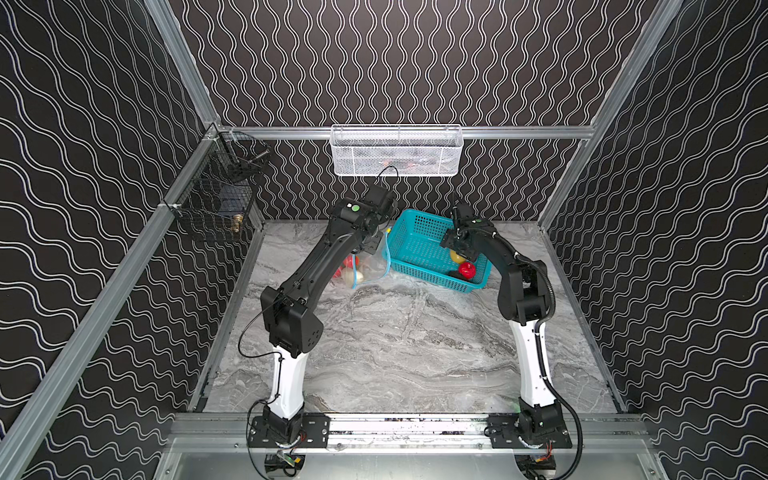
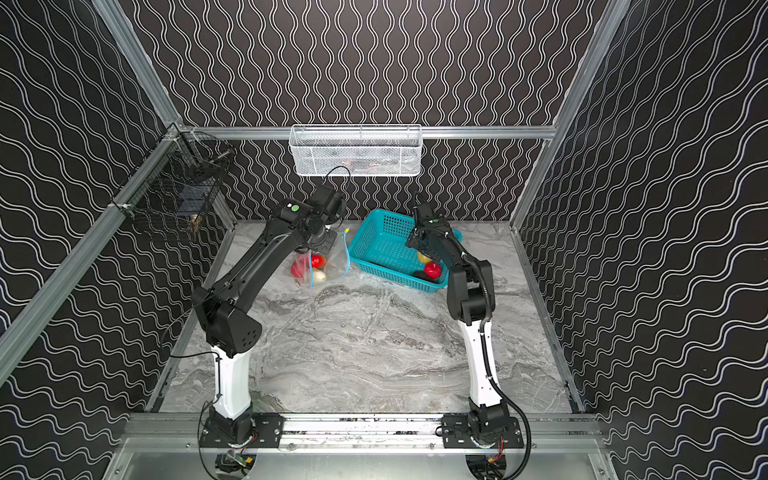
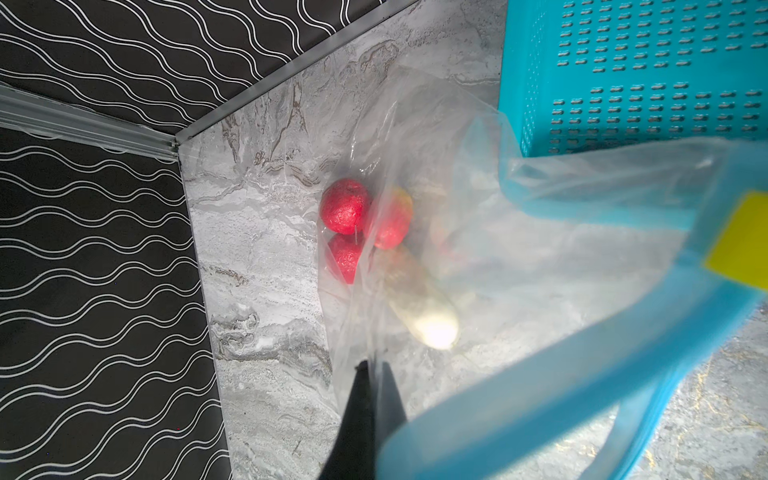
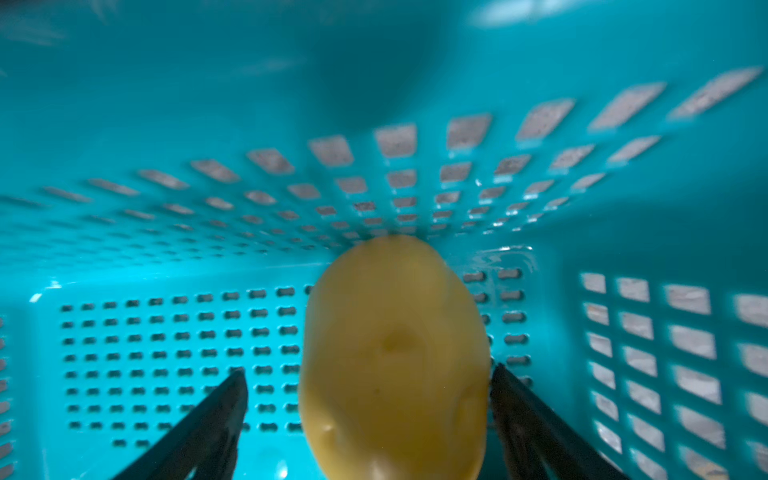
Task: Place the food in the zip-top bag and seal the zipper
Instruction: 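Lower the right gripper around the yellow potato and close on it, then lift the yellow potato out of the basket with the right gripper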
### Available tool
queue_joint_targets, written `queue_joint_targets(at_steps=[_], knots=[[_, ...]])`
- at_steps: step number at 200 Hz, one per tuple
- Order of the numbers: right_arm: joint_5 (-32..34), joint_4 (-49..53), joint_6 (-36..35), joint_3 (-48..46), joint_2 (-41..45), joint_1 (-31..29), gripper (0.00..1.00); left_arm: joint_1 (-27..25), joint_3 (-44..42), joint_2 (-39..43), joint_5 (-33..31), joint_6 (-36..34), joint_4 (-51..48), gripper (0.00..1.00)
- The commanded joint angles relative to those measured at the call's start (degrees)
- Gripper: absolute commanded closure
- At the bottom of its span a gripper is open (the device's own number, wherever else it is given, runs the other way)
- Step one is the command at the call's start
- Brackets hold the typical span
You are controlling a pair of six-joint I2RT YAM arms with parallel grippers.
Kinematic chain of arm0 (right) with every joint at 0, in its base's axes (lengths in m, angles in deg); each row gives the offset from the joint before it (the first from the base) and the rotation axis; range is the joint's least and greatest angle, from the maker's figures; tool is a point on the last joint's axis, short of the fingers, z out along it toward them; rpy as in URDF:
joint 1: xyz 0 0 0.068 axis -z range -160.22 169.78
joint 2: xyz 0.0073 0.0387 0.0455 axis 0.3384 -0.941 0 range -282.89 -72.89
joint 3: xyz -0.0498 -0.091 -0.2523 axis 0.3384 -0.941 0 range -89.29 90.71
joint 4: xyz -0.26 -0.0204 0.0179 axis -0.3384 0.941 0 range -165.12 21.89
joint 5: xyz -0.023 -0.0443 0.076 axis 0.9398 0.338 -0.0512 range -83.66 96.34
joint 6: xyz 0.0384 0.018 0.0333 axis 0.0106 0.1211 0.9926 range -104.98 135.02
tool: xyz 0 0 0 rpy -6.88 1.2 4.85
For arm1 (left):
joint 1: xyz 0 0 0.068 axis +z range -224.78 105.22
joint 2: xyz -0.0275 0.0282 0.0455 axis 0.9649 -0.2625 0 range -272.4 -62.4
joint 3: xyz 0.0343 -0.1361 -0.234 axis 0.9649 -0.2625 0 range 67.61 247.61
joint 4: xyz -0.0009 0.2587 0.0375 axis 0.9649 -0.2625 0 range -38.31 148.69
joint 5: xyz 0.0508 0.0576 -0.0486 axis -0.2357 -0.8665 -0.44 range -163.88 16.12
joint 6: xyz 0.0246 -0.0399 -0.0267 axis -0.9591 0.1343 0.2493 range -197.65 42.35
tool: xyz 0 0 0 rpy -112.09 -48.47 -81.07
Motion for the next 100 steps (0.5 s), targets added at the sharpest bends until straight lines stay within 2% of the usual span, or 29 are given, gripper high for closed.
queue_joint_targets(at_steps=[1,53,100], knots=[[0.7,1.6,0.5,1.5,-0.7,0.0,0.10,0.1,0.0,0.5,0.0,-0.1,0.1,1.00],[0.6,1.7,0.1,2.0,-1.1,0.1,0.19,0.0,0.2,0.4,0.1,0.0,0.0,1.00],[0.0,1.6,0.0,2.1,-1.6,0.2,0.17,0.1,0.2,0.5,0.0,-0.1,0.0,1.00]])
